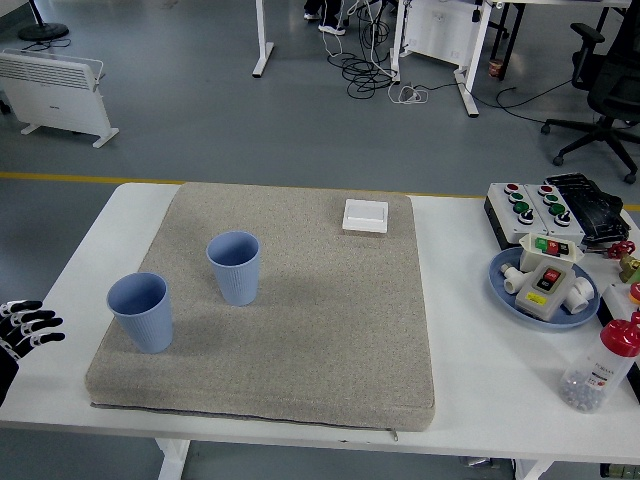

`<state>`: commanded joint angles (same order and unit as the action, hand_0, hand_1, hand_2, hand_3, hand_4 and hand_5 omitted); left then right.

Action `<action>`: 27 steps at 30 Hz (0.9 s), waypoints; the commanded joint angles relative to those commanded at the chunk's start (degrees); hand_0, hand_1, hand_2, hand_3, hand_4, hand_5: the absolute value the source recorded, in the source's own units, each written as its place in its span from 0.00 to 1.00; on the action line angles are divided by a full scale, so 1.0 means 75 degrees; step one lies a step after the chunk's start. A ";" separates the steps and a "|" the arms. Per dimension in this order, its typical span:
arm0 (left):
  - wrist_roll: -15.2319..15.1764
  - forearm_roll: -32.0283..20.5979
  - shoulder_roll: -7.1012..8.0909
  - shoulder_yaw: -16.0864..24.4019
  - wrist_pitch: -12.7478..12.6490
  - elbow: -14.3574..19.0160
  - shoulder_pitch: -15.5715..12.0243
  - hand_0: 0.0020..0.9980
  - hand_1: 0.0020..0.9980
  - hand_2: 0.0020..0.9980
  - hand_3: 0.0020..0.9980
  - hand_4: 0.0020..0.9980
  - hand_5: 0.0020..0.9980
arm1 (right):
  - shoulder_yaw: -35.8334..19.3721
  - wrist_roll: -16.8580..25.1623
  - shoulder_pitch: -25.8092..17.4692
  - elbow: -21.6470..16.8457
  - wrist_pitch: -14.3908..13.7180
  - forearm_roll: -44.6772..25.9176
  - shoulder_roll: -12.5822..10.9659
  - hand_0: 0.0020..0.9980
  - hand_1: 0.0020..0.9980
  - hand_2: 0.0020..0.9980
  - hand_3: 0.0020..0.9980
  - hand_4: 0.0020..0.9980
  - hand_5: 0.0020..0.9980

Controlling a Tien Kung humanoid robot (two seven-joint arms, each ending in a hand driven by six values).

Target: Push cup pick cup insert cup

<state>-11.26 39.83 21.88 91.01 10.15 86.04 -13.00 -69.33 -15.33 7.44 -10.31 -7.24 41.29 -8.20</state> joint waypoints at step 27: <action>-0.0466 0.1324 0.0404 -0.1742 -0.0167 -0.0364 0.0628 0.66 0.56 0.50 0.47 0.57 1.00 | 0.0003 -0.0009 -0.0003 0.0000 0.0003 0.0011 -0.0009 0.72 0.65 0.64 0.57 0.12 0.47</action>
<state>-14.76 49.76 24.91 77.94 8.90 83.31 -8.29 -69.31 -15.40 7.42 -10.31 -7.21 41.38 -8.27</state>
